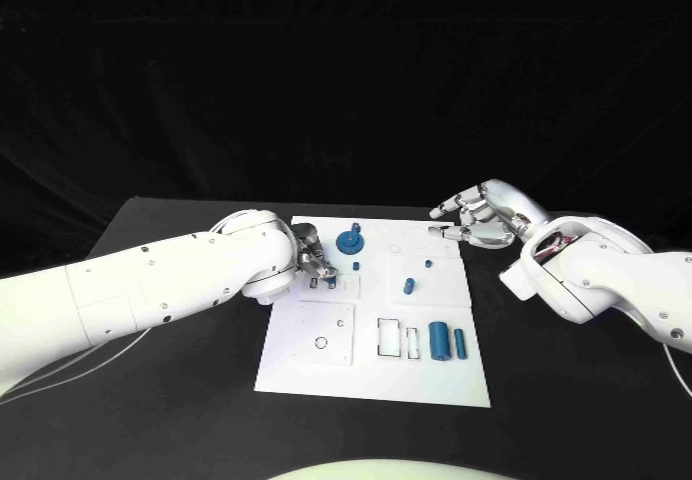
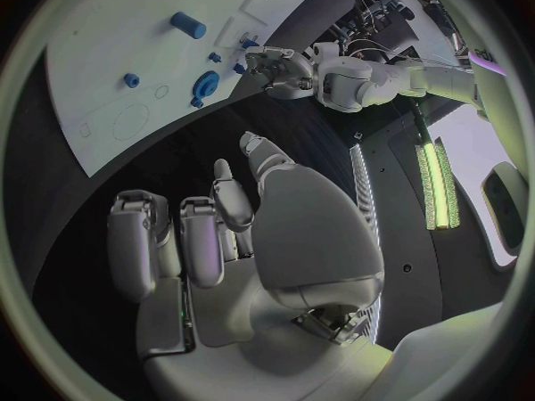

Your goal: Assemble the parts on the task board

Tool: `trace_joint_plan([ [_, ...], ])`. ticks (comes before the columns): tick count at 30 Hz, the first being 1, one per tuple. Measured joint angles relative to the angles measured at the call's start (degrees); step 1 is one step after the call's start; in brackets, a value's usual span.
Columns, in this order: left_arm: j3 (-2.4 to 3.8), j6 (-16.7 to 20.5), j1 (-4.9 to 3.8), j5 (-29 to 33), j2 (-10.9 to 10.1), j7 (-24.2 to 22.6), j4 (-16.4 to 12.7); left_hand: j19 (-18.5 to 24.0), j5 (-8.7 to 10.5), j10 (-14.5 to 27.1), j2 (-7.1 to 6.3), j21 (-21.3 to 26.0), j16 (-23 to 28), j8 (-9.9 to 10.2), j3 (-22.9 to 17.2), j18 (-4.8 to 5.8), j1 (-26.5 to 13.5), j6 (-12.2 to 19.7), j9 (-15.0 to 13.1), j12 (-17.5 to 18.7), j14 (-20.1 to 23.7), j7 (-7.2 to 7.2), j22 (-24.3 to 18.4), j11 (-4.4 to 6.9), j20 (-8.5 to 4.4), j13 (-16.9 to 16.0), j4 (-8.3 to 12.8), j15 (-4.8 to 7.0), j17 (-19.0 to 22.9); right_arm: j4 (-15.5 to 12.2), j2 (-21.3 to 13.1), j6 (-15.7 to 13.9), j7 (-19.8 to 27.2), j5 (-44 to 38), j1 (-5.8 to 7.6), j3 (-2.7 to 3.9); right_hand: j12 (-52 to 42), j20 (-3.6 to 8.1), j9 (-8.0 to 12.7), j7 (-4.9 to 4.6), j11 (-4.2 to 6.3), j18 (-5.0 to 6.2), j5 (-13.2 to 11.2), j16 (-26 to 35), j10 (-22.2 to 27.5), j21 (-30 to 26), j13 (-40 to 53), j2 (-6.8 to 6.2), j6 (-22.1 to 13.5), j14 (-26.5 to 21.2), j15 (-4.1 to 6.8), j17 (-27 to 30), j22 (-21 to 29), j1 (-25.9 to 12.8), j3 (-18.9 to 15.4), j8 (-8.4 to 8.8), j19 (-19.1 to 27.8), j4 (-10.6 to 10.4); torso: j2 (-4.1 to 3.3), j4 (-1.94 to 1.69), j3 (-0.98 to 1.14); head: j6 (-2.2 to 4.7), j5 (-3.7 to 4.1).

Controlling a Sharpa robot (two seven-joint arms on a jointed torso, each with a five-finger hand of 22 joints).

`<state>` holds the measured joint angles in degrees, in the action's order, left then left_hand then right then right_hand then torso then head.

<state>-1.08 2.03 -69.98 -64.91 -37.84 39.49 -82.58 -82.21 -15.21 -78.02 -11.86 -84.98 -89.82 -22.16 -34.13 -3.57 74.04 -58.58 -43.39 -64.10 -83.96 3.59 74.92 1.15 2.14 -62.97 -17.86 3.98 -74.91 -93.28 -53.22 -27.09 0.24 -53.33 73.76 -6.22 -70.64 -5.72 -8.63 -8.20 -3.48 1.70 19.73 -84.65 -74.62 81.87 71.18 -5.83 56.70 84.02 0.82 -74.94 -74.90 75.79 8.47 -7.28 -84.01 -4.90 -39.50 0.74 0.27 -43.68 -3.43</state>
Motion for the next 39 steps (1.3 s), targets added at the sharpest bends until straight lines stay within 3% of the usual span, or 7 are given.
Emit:
trace_joint_plan([
  [17,0.08,-2.7,0.26,-1.6,0.9,0.3,0.5,-0.2,0.09,-0.3,-0.51,0.0,0.0,-0.4,-0.7,0.0,-1.0,0.0,-0.8,-0.3,0.0,-0.01,0.0,0.29,-0.21,-0.2,0.7,0.0,0.0,0.0,0.0,0.2,0.0,0.0,-0.08,-0.01,0.0,0.0,0.0,0.0,0.0,0.01,0.0,0.0,0.0,0.0,0.0,0.0,0.0,0.0,0.0,0.0,0.0,0.0,0.0,0.0,0.0,0.0,-0.01,0.04,0.03,-0.24,0.02],
  [39,0.1,-4.7,0.28,-3.5,0.9,0.3,0.8,-0.3,0.3,-0.5,-0.01,0.0,0.0,-0.8,-1.3,-0.01,-1.6,0.0,-1.3,-0.3,-0.1,-0.01,0.0,0.52,-0.33,-0.2,0.8,0.29,0.0,0.1,0.1,0.6,0.0,0.0,-0.28,-0.02,0.0,0.0,0.0,0.0,0.0,0.0,0.0,0.0,0.0,0.3,0.1,0.0,0.0,0.0,0.0,0.0,0.0,0.0,0.0,0.0,0.0,0.0,0.0,-0.03,-0.01,-0.3,-0.11],
])
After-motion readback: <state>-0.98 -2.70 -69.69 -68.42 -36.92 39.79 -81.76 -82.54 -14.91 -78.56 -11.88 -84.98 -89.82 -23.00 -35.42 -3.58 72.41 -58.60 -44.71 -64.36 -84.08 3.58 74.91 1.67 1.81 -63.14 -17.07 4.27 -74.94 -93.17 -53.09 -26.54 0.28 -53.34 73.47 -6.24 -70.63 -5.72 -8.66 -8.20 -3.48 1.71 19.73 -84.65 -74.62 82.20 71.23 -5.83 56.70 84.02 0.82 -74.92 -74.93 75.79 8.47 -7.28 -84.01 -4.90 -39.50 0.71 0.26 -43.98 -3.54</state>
